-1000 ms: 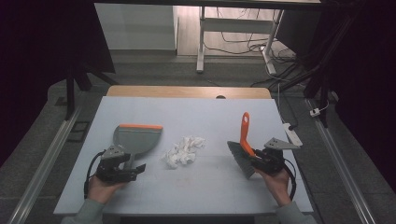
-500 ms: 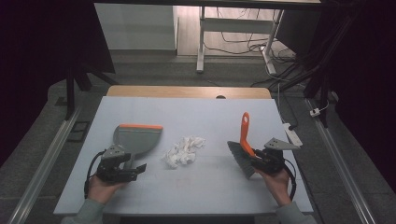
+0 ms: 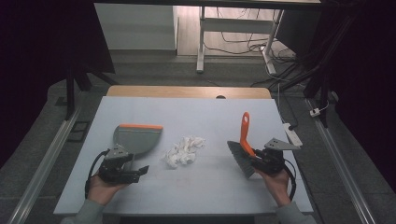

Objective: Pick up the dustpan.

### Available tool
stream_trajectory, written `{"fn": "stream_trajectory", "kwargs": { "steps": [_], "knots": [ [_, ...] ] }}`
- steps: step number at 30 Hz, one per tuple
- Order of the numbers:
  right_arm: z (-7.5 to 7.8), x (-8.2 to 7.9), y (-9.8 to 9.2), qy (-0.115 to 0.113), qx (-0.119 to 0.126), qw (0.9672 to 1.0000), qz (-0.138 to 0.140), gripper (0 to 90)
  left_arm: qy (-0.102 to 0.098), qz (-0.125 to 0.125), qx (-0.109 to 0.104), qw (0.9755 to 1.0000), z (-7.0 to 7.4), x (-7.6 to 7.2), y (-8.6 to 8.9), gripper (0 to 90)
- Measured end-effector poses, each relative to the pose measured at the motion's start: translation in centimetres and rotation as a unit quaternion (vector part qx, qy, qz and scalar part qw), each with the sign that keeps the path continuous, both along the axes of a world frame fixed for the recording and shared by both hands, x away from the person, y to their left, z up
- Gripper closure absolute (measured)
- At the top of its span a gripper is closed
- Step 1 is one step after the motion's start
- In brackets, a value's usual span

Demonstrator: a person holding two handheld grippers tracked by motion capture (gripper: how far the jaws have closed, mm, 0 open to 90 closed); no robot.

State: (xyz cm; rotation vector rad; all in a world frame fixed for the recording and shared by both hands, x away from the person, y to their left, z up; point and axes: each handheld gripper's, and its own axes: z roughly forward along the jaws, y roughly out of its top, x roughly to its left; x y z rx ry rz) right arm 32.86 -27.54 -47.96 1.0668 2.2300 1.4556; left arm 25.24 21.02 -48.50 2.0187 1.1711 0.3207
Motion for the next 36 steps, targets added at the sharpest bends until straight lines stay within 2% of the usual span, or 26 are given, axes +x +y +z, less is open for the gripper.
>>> {"fn": "stream_trajectory", "kwargs": {
  "steps": [5,8,12,17,23,26,28,29,30,31,34,35,36],
  "knots": [
    [0.1,-0.1,-0.2,0.000,0.005,1.0000,0.000,69.4,0.003,0.006,0.014,0.9999,1.5,0.3,0.0,21.1],
    [0.1,0.0,-0.4,0.000,0.008,1.0000,0.000,69.4,0.016,0.022,0.018,0.9995,2.7,1.4,0.1,20.8],
    [0.1,0.1,-0.4,0.000,0.008,1.0000,-0.001,69.4,0.027,0.024,0.022,0.9991,3.4,2.3,0.1,19.9],
    [0.1,0.1,-0.2,-0.001,0.007,1.0000,0.000,69.4,0.043,0.043,0.029,0.9977,3.2,2.9,0.8,19.8],
    [0.1,0.3,-0.2,0.001,0.012,0.9999,0.006,69.4,0.053,0.042,0.027,0.9973,3.2,3.9,1.6,19.8],
    [-0.1,0.4,-0.3,0.007,0.020,0.9997,0.008,69.4,0.066,0.037,0.012,0.9970,3.3,4.4,2.1,19.9],
    [-0.3,0.3,-0.4,0.017,0.036,0.9992,0.008,69.4,0.071,0.037,0.018,0.9966,3.5,4.6,2.3,19.4],
    [-0.3,0.3,-0.4,0.017,0.033,0.9993,0.009,69.4,0.071,0.047,0.023,0.9961,3.6,4.6,2.4,19.3],
    [-0.4,0.4,-0.3,0.017,0.031,0.9993,0.010,69.4,0.080,0.074,0.038,0.9934,3.5,4.5,2.5,19.3],
    [-0.4,0.4,-0.2,0.016,0.029,0.9994,0.012,69.4,0.080,0.074,0.038,0.9934,3.5,4.5,2.5,18.7],
    [-0.3,0.4,0.2,0.012,0.018,0.9997,0.015,69.4,0.117,0.093,0.067,0.9865,2.4,4.1,2.4,15.4],
    [-0.1,0.3,0.3,0.011,0.016,0.9997,0.016,69.4,0.117,0.093,0.067,0.9865,2.4,4.1,2.4,15.0],
    [0.0,0.3,0.4,0.007,0.018,0.9997,0.018,69.4,0.127,0.109,0.069,0.9835,1.8,3.9,2.5,14.9]
  ]
}}
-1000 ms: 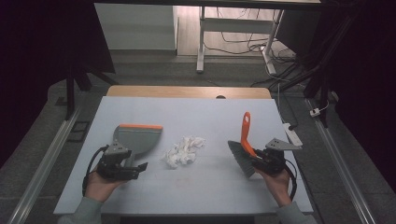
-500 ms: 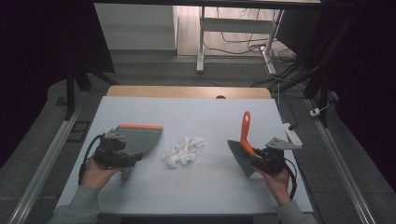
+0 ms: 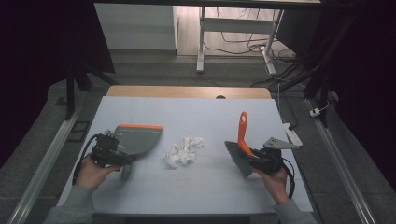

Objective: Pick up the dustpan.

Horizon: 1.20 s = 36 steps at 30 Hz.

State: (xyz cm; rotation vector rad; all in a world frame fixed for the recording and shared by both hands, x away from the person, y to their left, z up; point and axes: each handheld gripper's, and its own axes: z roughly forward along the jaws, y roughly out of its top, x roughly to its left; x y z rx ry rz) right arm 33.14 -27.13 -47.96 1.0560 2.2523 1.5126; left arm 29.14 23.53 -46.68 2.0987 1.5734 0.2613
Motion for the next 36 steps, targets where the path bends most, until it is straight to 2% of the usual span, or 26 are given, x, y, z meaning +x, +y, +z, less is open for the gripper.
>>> {"fn": "stream_trajectory", "kwargs": {
  "steps": [1,3,4,6,8,10,13,16,18,22,26,30,36],
  "knots": [
    [0.1,-0.1,0.0,-0.001,0.002,1.0000,0.000,69.4,0.000,0.000,0.000,1.0000,0.0,0.0,0.0,14.9],
    [0.1,-0.1,0.1,0.002,0.007,1.0000,0.002,69.4,0.010,0.015,-0.010,0.9998,-0.7,0.1,0.0,14.9],
    [0.1,-0.1,0.1,0.001,0.003,1.0000,0.002,69.4,0.010,0.015,-0.010,0.9998,-0.7,0.1,0.0,14.9],
    [0.0,-0.1,0.1,0.000,0.001,1.0000,0.004,69.4,0.023,0.014,-0.012,0.9996,-1.2,0.2,-0.6,14.7],
    [0.1,0.0,0.0,-0.002,0.002,1.0000,0.004,69.4,0.027,0.014,-0.012,0.9995,-1.3,0.2,-0.8,13.4],
    [0.1,0.1,-0.2,0.000,0.009,1.0000,0.003,69.4,0.026,0.029,-0.011,0.9992,-1.5,0.3,-1.0,14.0],
    [0.1,0.2,-0.3,0.001,0.012,0.9999,0.002,69.4,0.028,0.037,-0.011,0.9988,-2.0,0.4,-1.4,14.0],
    [0.2,0.1,-0.4,-0.002,0.009,0.9999,0.005,69.4,0.030,0.043,-0.006,0.9986,-2.8,0.8,-1.5,14.4],
    [0.2,0.1,-0.4,-0.004,0.008,1.0000,0.003,69.4,0.038,0.049,-0.002,0.9981,-3.6,1.2,-1.4,15.2],
    [0.2,0.1,-0.5,-0.005,0.003,1.0000,-0.002,69.4,0.044,0.052,-0.011,0.9976,-4.3,1.4,-1.1,17.1],
    [0.1,0.1,-0.5,-0.003,0.004,1.0000,-0.002,69.4,0.040,0.063,-0.012,0.9971,-4.7,1.6,-0.9,21.7],
    [0.1,0.2,-0.4,-0.005,0.001,1.0000,0.003,69.4,0.036,0.074,-0.022,0.9964,-5.0,1.7,-0.8,26.7],
    [0.1,0.1,-0.4,-0.007,0.002,1.0000,0.004,69.4,0.032,0.079,-0.029,0.9959,-5.2,1.8,-0.9,34.6]
  ]
}}
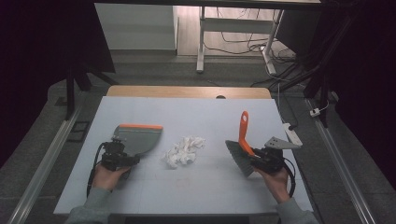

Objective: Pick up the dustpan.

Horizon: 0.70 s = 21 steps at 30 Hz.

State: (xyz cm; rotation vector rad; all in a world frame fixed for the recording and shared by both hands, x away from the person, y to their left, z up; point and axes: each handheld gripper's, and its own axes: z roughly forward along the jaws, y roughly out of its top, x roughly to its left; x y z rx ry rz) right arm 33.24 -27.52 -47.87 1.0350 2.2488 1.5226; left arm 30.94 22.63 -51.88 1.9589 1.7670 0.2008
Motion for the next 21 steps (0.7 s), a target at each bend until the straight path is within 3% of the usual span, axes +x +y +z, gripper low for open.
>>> {"fn": "stream_trajectory", "kwargs": {
  "steps": [4,15,18,21],
  "knots": [
    [-0.06,-0.03,0.09,0.001,-0.003,1.0000,0.000,69.4,-0.009,0.012,-0.019,0.9997,-0.18,0.02,0.32,38.0],
    [-0.03,-0.05,0.35,0.000,-0.006,1.0000,-0.006,69.4,-0.015,0.010,-0.031,0.9993,-0.27,0.12,0.41,52.4],
    [-0.07,-0.07,0.42,0.000,-0.010,0.9999,-0.007,69.4,-0.018,0.016,-0.032,0.9992,-0.25,0.12,0.46,60.1],
    [-0.02,-0.20,0.44,-0.001,-0.012,0.9999,-0.008,69.4,-0.018,0.015,-0.032,0.9992,-0.23,0.11,0.53,61.1]
  ]
}}
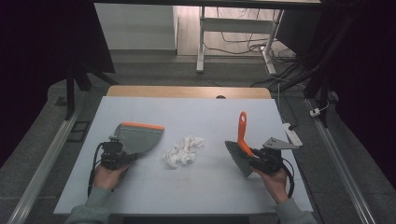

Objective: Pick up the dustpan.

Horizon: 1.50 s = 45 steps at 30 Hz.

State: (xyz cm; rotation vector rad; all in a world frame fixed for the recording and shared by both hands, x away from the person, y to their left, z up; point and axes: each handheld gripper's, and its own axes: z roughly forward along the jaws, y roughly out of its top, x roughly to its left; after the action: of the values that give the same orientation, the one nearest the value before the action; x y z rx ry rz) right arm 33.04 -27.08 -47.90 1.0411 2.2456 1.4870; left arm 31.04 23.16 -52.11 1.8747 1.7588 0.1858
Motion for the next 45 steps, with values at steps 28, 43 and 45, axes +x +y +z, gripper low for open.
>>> {"fn": "stream_trajectory", "kwargs": {
  "steps": [28,43,45],
  "knots": [
    [0.3,-0.3,-0.4,-0.013,0.003,0.9998,-0.013,69.4,-0.099,-0.052,-0.036,0.9931,2.4,-1.5,1.8,61.6],
    [0.8,-0.9,-0.2,-0.023,0.011,0.9994,-0.024,69.4,-0.144,-0.089,-0.043,0.9846,4.7,-3.5,3.0,61.6],
    [0.9,-1.0,-0.2,-0.025,0.009,0.9994,-0.023,69.4,-0.150,-0.096,-0.041,0.9831,5.1,-3.7,3.1,61.6]
  ]
}}
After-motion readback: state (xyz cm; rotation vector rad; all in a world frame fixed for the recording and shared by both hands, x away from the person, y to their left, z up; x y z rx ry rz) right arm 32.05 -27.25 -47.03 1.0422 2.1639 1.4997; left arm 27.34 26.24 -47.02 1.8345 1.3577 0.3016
